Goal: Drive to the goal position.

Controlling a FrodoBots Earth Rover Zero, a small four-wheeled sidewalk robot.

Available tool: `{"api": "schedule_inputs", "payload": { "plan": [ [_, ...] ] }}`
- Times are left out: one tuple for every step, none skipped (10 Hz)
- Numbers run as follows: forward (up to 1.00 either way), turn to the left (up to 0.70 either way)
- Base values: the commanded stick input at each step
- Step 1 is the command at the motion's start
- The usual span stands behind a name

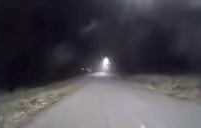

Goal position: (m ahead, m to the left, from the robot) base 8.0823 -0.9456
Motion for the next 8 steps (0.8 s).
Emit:
{"api": "schedule_inputs", "payload": {
  "plan": [
    [1.0, 0.02],
    [1.0, 0.02],
    [1.0, 0.02],
    [1.0, 0.02],
    [1.0, 0.02],
    [1.0, 0.02],
    [1.0, 0.03],
    [1.0, 0.03]
  ]
}}
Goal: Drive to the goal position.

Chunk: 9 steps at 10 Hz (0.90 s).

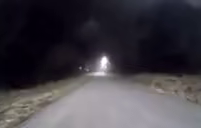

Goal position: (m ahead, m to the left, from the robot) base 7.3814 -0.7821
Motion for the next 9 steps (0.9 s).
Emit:
{"api": "schedule_inputs", "payload": {
  "plan": [
    [1.0, 0.04],
    [1.0, 0.04],
    [1.0, 0.04],
    [1.0, 0.04],
    [1.0, 0.04],
    [1.0, 0.04],
    [1.0, 0.05],
    [1.0, 0.06],
    [1.0, 0.07]
  ]
}}
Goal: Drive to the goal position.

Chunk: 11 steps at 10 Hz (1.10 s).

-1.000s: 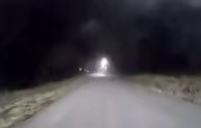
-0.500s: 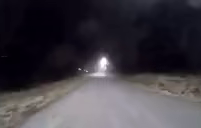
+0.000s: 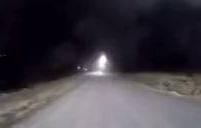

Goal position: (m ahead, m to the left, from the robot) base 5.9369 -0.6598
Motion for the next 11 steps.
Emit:
{"api": "schedule_inputs", "payload": {
  "plan": [
    [1.0, 0.07],
    [1.0, 0.07],
    [1.0, 0.07],
    [1.0, 0.09],
    [1.0, 0.1],
    [1.0, 0.1],
    [1.0, 0.09],
    [1.0, 0.05],
    [1.0, 0.05],
    [1.0, 0.05],
    [1.0, 0.05]
  ]
}}
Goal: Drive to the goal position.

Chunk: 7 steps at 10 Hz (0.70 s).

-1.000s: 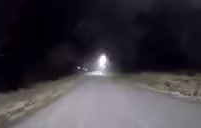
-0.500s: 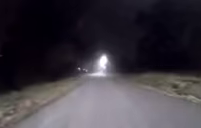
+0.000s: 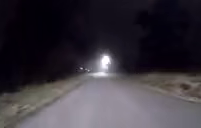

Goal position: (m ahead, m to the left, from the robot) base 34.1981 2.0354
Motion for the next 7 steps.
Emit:
{"api": "schedule_inputs", "payload": {
  "plan": [
    [1.0, 0.04],
    [1.0, 0.04],
    [1.0, 0.04],
    [1.0, 0.04],
    [1.0, 0.04],
    [1.0, 0.04],
    [1.0, 0.04]
  ]
}}
